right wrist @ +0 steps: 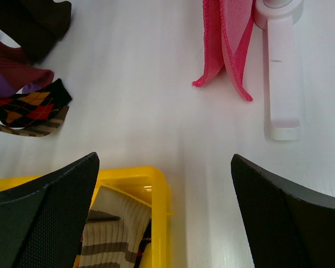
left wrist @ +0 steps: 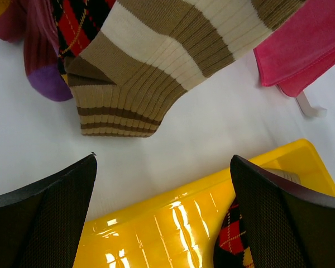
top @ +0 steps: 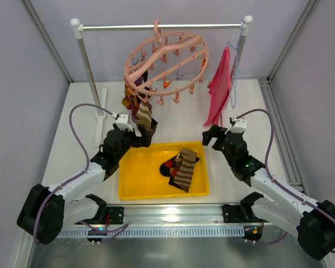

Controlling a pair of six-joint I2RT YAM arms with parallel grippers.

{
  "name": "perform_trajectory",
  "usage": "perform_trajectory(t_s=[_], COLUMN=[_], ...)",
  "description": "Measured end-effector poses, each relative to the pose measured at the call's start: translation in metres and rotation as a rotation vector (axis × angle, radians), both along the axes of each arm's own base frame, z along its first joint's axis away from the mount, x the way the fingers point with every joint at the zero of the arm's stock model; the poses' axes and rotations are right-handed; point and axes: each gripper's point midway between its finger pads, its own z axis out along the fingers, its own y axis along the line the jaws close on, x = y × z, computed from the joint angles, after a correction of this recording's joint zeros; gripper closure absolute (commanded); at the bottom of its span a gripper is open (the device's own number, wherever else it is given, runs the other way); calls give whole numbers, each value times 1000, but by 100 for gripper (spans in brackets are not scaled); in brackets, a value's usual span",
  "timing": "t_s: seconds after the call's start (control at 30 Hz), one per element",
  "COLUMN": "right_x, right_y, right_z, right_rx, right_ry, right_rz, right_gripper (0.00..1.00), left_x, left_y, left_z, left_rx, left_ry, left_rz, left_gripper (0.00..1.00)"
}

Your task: Remove the socks clipped to the hanger

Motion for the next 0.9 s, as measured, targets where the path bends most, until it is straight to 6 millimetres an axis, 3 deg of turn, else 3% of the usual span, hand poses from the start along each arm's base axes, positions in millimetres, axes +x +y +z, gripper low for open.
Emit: perform_trajectory(t_s=[0.33, 0.6, 0.9], right_x=[2, 6, 14], right_y=[-1, -4, -7], right_z=[1, 3, -13], right_rx=[13, 23, 13], right_ry=[-6, -18, 16], right_rz=[6, 3, 5], right_gripper=[0, 0, 0], left_x=[22, 41, 60], left_y=[-10, -1, 5], left_z=[-30, -32, -47], left_rx=[27, 31, 72], left_ry=[66, 61, 87], left_rz=[18, 121, 200], left_gripper=[0, 0, 2])
